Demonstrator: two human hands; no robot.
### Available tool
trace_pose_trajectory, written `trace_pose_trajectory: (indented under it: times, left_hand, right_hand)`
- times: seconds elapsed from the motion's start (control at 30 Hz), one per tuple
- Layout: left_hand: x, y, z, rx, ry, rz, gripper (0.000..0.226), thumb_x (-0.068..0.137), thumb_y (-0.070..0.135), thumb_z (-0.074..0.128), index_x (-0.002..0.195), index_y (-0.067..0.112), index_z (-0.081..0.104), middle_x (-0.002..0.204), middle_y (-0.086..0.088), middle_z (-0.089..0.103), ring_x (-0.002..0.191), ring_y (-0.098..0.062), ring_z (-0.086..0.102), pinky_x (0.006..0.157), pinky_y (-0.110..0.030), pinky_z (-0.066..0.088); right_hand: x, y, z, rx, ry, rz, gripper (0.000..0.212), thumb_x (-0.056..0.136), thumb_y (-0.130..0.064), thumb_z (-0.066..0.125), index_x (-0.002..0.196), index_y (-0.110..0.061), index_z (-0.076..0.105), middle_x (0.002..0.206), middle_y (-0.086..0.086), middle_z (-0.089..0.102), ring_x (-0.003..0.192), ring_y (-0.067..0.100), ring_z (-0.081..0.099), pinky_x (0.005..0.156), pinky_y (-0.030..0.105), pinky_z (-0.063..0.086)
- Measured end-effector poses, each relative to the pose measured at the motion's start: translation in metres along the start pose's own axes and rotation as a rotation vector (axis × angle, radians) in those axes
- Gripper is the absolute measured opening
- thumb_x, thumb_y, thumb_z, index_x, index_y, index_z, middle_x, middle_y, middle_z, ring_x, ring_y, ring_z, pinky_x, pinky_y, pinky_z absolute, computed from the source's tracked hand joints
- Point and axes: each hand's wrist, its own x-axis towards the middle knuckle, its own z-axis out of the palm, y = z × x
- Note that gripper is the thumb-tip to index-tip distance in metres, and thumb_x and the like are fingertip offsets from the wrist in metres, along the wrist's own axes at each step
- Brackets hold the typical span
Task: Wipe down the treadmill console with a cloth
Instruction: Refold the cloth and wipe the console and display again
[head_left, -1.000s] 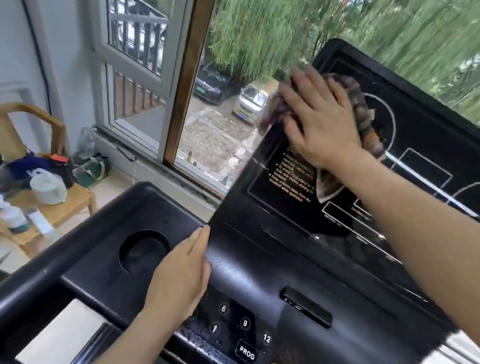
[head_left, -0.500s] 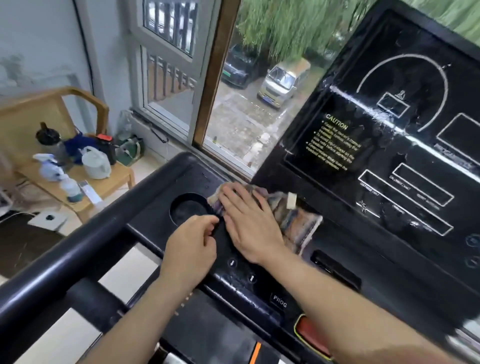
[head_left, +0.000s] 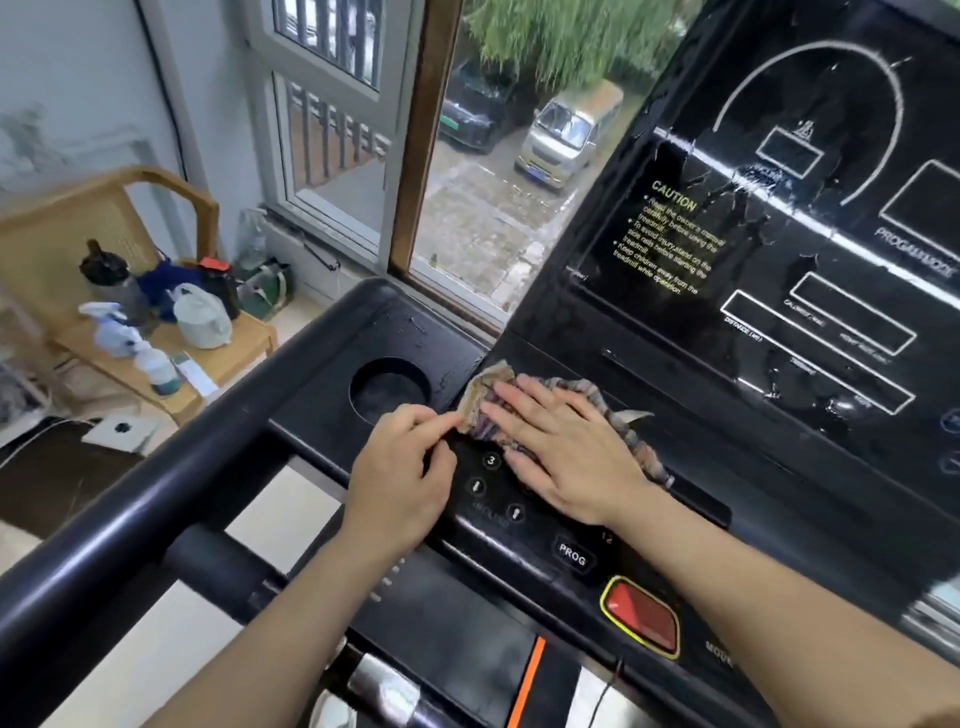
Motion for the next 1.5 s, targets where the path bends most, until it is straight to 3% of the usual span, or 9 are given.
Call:
trace_pose_trajectory:
  times: [0.13,0.27,0.5,0.67,0.8,1.03,1.2,1.4,1.5]
  left_hand:
    - [0.004,0.008,-0.001,-0.031,0.04,-0.019,0.042,0.083,0.02,0.044,0.119,0.023,0.065,0.105,0.011,0.058,0.103,-0.01,0.052,0.09,-0.025,0.04]
    - [0.003,0.025,0.007,-0.072,0.088,0.033,0.042,0.07,0.011,0.044,0.103,0.019,0.07,0.101,0.005,0.056,0.097,-0.014,0.052,0.088,-0.029,0.043]
    - [-0.013,0.048,0.054,0.185,-0.203,0.261,0.046,0.086,0.028,0.036,0.121,0.015,0.063,0.135,-0.002,0.053,0.119,-0.021,0.053,0.099,-0.037,0.046]
    - [-0.011,0.059,0.066,0.21,-0.118,0.175,0.038,0.083,0.03,0.038,0.106,0.014,0.064,0.123,-0.001,0.059,0.113,-0.022,0.054,0.095,-0.036,0.045]
    - [-0.023,0.079,0.089,0.286,-0.152,0.205,0.038,0.08,0.034,0.04,0.102,0.016,0.066,0.117,-0.004,0.06,0.109,-0.026,0.054,0.093,-0.039,0.047]
    - [-0.055,0.112,0.143,0.341,-0.217,0.339,0.036,0.083,0.03,0.054,0.118,0.025,0.065,0.119,-0.011,0.054,0.108,-0.03,0.052,0.091,-0.043,0.047]
    - [-0.067,0.137,0.166,0.354,-0.217,0.398,0.036,0.086,0.036,0.052,0.118,0.025,0.063,0.114,-0.007,0.054,0.103,-0.028,0.052,0.083,-0.043,0.049]
    - [-0.04,0.178,0.183,0.275,-0.078,0.382,0.032,0.084,0.02,0.064,0.116,0.019,0.065,0.115,-0.004,0.055,0.103,-0.024,0.049,0.08,-0.037,0.05]
    - [-0.025,0.197,0.186,0.23,0.033,0.429,0.033,0.084,0.017,0.063,0.117,0.017,0.065,0.112,-0.004,0.056,0.102,-0.022,0.05,0.08,-0.029,0.046]
  right_hand:
    - [0.011,-0.041,0.001,0.183,0.075,0.192,0.052,0.102,-0.044,0.022,0.152,-0.032,0.025,0.16,-0.012,0.016,0.148,0.008,0.002,0.119,0.037,0.006]
    - [-0.034,-0.072,0.004,0.414,-0.013,0.042,0.048,0.103,-0.035,0.03,0.151,-0.029,0.027,0.16,-0.015,0.016,0.148,0.006,-0.003,0.119,0.03,0.0]
    - [-0.054,0.0,0.012,0.233,0.031,0.157,0.052,0.097,-0.039,0.023,0.147,-0.033,0.035,0.16,-0.013,0.017,0.147,0.006,0.001,0.119,0.034,0.006]
    - [-0.064,-0.022,0.015,0.329,0.098,0.205,0.058,0.092,-0.031,0.03,0.148,-0.021,0.034,0.158,-0.008,0.027,0.148,0.012,0.013,0.12,0.035,0.012]
    - [-0.118,0.001,0.028,0.369,0.105,0.122,0.044,0.097,-0.033,0.037,0.136,-0.022,0.054,0.153,-0.006,0.037,0.147,0.011,0.019,0.117,0.037,0.021]
    - [-0.202,0.061,0.037,0.325,0.169,0.148,0.043,0.101,-0.04,0.039,0.142,-0.033,0.045,0.155,-0.016,0.028,0.146,0.008,0.018,0.115,0.036,0.023]
    - [-0.221,0.084,0.05,0.364,0.572,0.274,0.018,0.09,-0.016,0.062,0.101,-0.016,0.075,0.116,-0.005,0.069,0.111,0.017,0.061,0.091,0.04,0.051]
    - [-0.217,0.115,-0.006,0.323,0.996,0.508,0.023,0.085,0.006,0.055,0.098,-0.002,0.072,0.104,0.005,0.07,0.098,0.02,0.057,0.096,0.02,0.039]
    - [-0.209,0.147,-0.059,0.21,1.283,0.52,0.023,0.084,0.012,0.055,0.1,0.004,0.07,0.109,0.011,0.067,0.102,0.026,0.058,0.098,0.027,0.039]
